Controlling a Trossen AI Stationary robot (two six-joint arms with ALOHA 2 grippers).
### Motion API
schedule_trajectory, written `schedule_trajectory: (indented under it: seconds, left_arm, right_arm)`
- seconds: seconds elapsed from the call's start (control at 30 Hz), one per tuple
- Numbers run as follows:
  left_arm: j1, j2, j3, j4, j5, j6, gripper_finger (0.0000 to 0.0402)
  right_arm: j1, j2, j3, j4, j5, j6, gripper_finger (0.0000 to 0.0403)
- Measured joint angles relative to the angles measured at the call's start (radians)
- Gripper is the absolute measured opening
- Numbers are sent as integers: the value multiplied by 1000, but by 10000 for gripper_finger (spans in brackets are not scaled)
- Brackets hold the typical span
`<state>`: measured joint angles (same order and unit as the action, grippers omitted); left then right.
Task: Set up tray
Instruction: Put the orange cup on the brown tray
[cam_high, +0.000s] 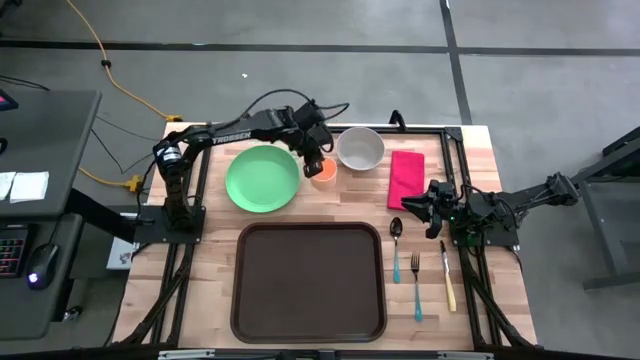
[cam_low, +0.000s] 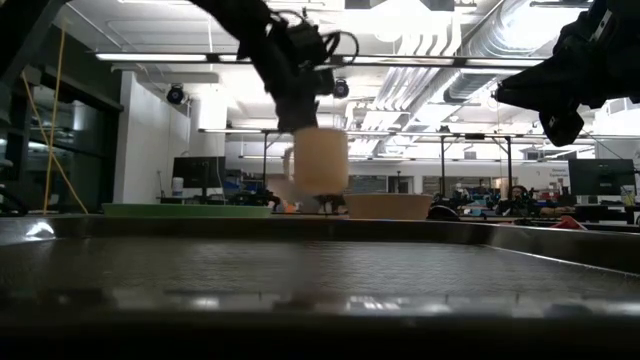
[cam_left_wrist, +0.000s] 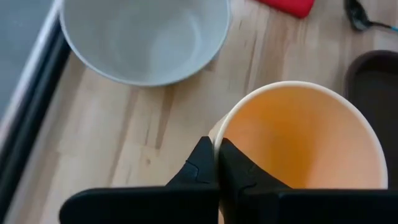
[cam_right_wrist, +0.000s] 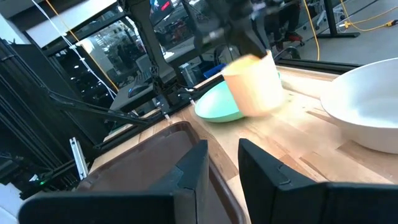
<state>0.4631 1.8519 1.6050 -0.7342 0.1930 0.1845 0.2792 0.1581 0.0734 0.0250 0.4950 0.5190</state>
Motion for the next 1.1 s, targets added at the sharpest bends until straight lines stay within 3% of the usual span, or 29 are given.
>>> schedule_trajectory:
  seconds: [0.33,1.1]
  left_arm:
    - [-11,-1,254,-325,-92,14,22]
    - [-187,-113,261,-462,-226,-64,21]
  right_arm:
    - [0,0,0,0,0,-2,67]
    - [0,0,0,-8,-3,8,67]
